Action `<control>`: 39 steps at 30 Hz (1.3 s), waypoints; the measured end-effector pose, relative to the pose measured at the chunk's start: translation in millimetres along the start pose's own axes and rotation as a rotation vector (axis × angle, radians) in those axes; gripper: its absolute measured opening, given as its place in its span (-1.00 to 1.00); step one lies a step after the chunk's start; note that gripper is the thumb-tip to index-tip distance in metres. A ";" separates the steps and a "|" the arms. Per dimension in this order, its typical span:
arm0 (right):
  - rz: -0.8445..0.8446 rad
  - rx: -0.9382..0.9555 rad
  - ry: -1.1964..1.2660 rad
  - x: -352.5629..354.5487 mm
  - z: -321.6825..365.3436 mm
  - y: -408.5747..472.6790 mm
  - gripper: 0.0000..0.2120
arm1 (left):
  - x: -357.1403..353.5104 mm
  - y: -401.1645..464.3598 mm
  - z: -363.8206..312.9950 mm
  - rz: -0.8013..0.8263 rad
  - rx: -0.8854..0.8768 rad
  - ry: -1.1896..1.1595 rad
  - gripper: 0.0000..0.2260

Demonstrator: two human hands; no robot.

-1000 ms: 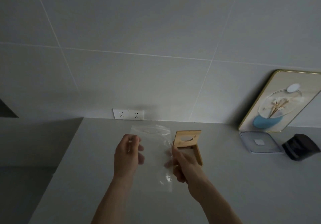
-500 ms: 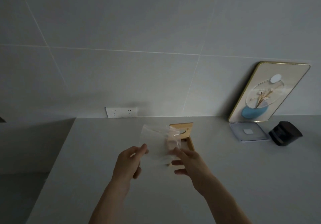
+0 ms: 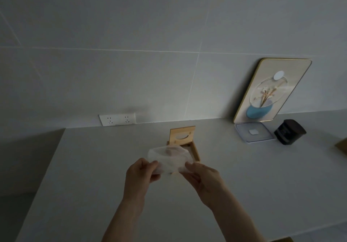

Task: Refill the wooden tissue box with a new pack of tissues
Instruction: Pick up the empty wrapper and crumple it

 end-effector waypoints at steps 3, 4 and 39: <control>-0.059 0.029 -0.048 12.8 5.4 3.6 -0.74 | -5.6 -4.6 -0.9 -0.014 -0.029 0.008 -0.78; -0.071 0.043 -0.072 17.2 7.6 3.5 -0.73 | -8.0 -6.2 -0.7 -0.017 -0.047 0.032 -0.74; -0.825 0.012 -0.059 608.8 25.8 -52.1 -0.84 | -479.3 -218.0 257.5 0.650 0.035 0.736 -0.89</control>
Point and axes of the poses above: each hand's wrist, its own y-axis towards the middle knuckle, its own x-axis out of the back of the hand, z = x × y, the point moved 8 cm from there along y, towards the middle knuckle, and after that the axes turned 2 degrees about -z, right-handed, at the moved point
